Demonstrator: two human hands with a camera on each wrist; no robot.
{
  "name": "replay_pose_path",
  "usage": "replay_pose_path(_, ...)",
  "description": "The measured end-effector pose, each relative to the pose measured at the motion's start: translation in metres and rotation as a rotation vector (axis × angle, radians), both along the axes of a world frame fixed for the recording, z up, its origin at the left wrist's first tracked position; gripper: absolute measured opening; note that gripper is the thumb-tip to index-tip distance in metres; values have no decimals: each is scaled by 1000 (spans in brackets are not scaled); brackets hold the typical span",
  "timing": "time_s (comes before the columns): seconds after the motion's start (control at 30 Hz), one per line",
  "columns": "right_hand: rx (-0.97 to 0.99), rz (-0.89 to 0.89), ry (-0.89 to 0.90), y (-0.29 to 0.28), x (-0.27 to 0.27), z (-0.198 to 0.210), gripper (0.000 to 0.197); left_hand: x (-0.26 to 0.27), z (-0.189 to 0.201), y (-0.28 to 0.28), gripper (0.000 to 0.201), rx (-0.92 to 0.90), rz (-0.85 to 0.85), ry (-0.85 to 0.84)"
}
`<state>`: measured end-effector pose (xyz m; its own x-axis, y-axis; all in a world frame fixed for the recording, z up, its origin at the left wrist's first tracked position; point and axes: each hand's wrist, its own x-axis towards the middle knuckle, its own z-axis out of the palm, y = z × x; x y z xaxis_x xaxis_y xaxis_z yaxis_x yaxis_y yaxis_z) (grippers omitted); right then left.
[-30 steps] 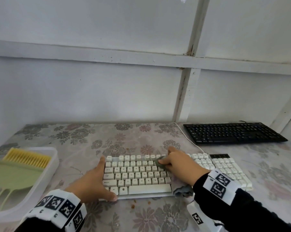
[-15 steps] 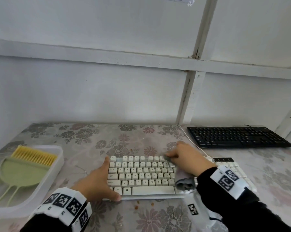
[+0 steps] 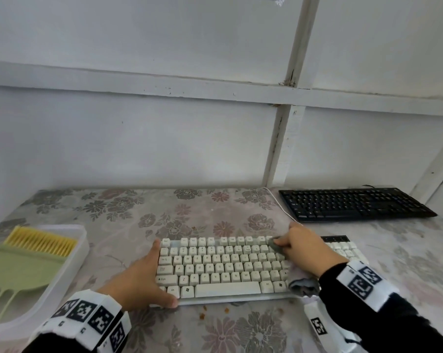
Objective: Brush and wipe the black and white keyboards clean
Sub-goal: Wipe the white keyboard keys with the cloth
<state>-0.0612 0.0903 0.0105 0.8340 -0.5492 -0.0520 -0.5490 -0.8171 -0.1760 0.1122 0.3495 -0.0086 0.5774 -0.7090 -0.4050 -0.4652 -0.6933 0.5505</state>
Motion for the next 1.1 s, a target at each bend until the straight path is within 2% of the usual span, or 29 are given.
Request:
replay_pose_path(0.13, -44, -50, 63, 2, 2, 8, 20, 0, 0, 0, 130, 4, 4, 2)
replay_pose_path(0.33, 110, 212, -76, 65, 53, 21, 14, 0, -1, 0, 129, -2, 10, 18)
replay_pose_path(0.47, 62, 293, -53, 81, 73, 5, 16, 1, -1, 0, 128, -12, 18, 32)
replay_pose_path(0.67, 45, 206, -44, 44, 37, -8, 25, 3, -3, -1, 128, -1, 7, 29)
replay_pose_path(0.87, 61, 70, -63, -2, -6, -6, 22, 6, -8, 0, 130, -14, 5, 37)
replay_pose_path(1.0, 3, -33, -49, -24, -18, -2, 18, 6, -9, -1, 130, -16, 4, 39)
replay_pose_path(1.1, 1, -6, -110, -33, -24, 2, 19, 6, -9, -1, 130, -19, 2, 35)
